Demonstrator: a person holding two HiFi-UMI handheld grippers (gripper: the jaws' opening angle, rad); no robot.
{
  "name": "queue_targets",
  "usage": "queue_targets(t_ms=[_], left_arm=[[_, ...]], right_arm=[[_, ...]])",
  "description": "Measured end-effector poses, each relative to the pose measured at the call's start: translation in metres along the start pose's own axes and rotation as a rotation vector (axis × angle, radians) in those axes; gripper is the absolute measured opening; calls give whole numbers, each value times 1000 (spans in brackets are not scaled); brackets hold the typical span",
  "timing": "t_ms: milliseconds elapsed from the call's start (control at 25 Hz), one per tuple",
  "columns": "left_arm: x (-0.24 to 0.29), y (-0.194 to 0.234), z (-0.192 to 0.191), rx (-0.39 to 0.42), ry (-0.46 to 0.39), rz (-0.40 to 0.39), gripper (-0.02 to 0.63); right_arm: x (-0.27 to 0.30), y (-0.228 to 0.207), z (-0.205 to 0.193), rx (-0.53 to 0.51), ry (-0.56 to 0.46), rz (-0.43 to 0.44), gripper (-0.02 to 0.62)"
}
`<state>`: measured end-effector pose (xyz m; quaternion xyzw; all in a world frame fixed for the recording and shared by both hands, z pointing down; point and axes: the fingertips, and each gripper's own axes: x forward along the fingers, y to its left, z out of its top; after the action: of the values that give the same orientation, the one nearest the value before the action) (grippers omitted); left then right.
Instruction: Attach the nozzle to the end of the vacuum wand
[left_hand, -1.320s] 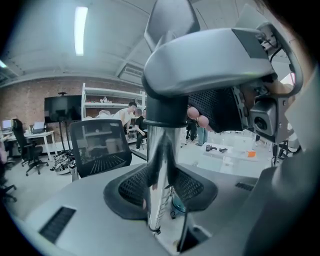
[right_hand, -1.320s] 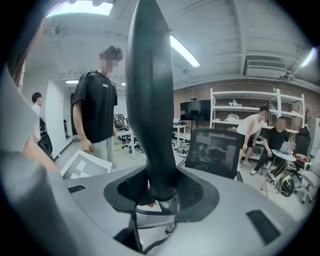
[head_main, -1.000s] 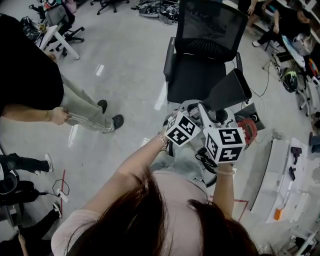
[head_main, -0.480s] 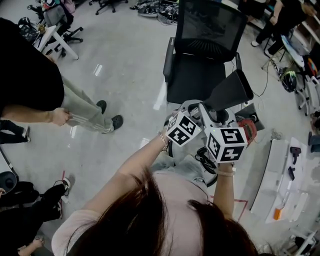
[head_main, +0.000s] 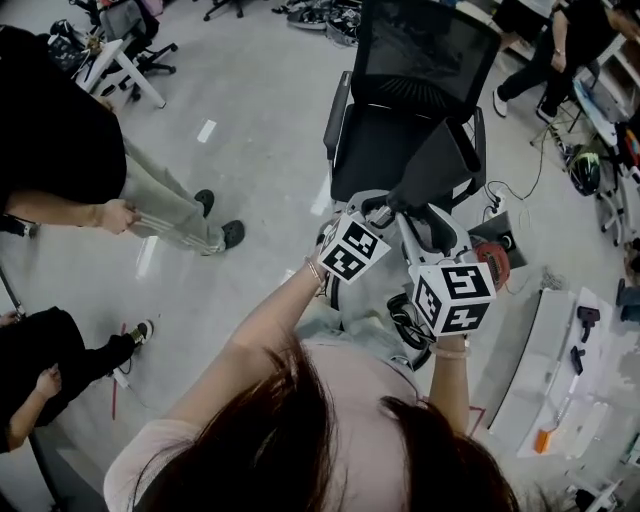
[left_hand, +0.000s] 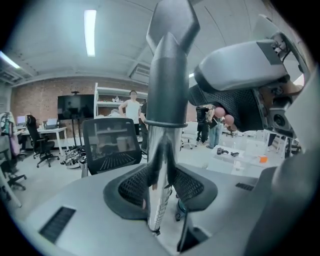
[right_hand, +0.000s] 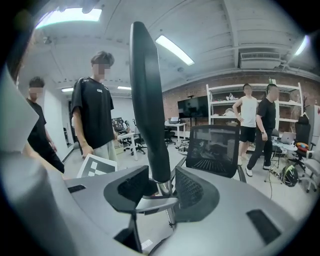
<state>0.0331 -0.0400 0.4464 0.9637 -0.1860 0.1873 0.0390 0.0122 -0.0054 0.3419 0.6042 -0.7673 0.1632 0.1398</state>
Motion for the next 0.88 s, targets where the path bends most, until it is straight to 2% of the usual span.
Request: queue_targets(t_ms=[520,680,880], left_arm=[[12,-35,1,-36,20,121,156],[16,-46,3,-26,26,142,156],[20,-55,5,-15,21,172,156]], right_arm=[[-61,-37,-28,-1,-23,93,179],[-81,-52,-36,2,-36,89,138],[-102,-71,-46,14,-45,95,116]])
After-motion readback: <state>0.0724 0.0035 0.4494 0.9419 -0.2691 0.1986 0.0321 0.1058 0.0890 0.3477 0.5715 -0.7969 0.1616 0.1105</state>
